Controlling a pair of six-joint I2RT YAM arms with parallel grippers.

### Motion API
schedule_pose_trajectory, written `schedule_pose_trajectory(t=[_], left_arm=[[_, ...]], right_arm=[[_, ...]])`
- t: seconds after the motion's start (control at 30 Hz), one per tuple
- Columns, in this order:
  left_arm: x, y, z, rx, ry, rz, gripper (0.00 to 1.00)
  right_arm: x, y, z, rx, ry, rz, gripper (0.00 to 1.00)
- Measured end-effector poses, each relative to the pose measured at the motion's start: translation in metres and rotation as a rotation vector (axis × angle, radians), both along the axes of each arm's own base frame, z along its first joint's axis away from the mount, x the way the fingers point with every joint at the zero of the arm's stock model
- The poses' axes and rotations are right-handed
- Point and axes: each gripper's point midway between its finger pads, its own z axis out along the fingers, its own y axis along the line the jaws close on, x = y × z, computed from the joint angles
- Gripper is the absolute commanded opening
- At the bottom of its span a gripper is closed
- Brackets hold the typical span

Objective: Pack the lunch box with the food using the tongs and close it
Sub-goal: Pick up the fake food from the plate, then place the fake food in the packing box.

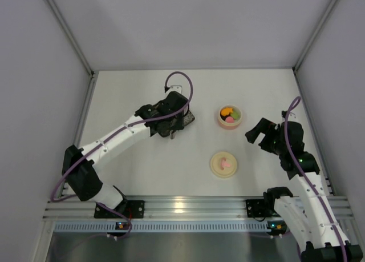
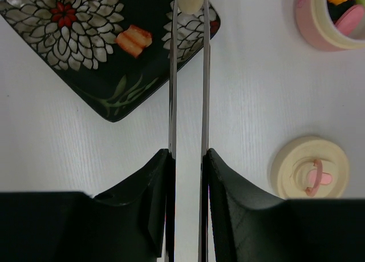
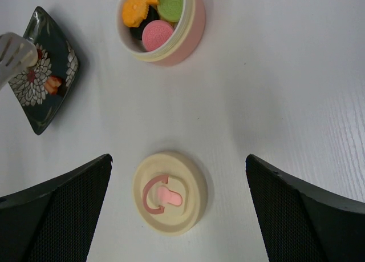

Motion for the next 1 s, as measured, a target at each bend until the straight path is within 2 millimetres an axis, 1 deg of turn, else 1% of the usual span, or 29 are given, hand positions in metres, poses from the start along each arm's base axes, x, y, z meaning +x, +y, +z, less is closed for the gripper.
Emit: schedule_pose_trajectory(t=[0.03, 0.1, 0.17, 0.27, 0.33, 0.4, 0.5, 0.6, 0.73, 0.87, 1.0], left_arm=[[0.001, -0.004, 0.007, -0.005, -0.01, -0.007, 0.27], [0.004, -0.017, 0.021, -0.02, -0.033, -0.032, 0.28], [0.007, -0.039, 0.037, -0.042, -0.059, -0.069, 0.28], [0.008, -0.075, 0.049, -0.062, -0.078, -0.127, 0.28], [0.007, -0.1, 0.05, -0.069, -0.082, -0.164, 0.28], [0.007, -0.124, 0.045, -0.069, -0.079, -0.196, 0.28], [0.001, -0.15, 0.029, -0.057, -0.053, -0.24, 0.29], [-0.004, -0.165, 0.012, -0.039, -0.024, -0.269, 0.29], [-0.005, -0.179, 0.001, -0.036, -0.005, -0.291, 0.3], [-0.006, -0.185, -0.004, -0.036, 0.002, -0.3, 0.31], [-0.005, -0.188, -0.001, -0.043, 0.0, -0.302, 0.35]], right_arm=[[0.0, 0.0, 0.0, 0.0, 0.0, 0.0, 1.0], [0.0, 0.0, 0.0, -0.001, 0.001, -0.001, 0.99], [0.0, -0.001, 0.0, -0.002, 0.0, -0.003, 1.0], [-0.001, -0.002, 0.001, -0.006, -0.006, -0.009, 0.99], [-0.001, -0.004, 0.004, -0.011, -0.016, -0.017, 1.0], [-0.001, -0.005, 0.007, -0.015, -0.024, -0.024, 1.0], [-0.001, -0.007, 0.015, -0.019, -0.046, -0.032, 1.0], [-0.001, -0.009, 0.02, -0.024, -0.061, -0.038, 1.0], [-0.001, -0.01, 0.02, -0.03, -0.06, -0.04, 0.99], [-0.001, -0.01, 0.02, -0.031, -0.06, -0.04, 0.99], [-0.002, -0.01, 0.019, -0.031, -0.059, -0.04, 1.0]])
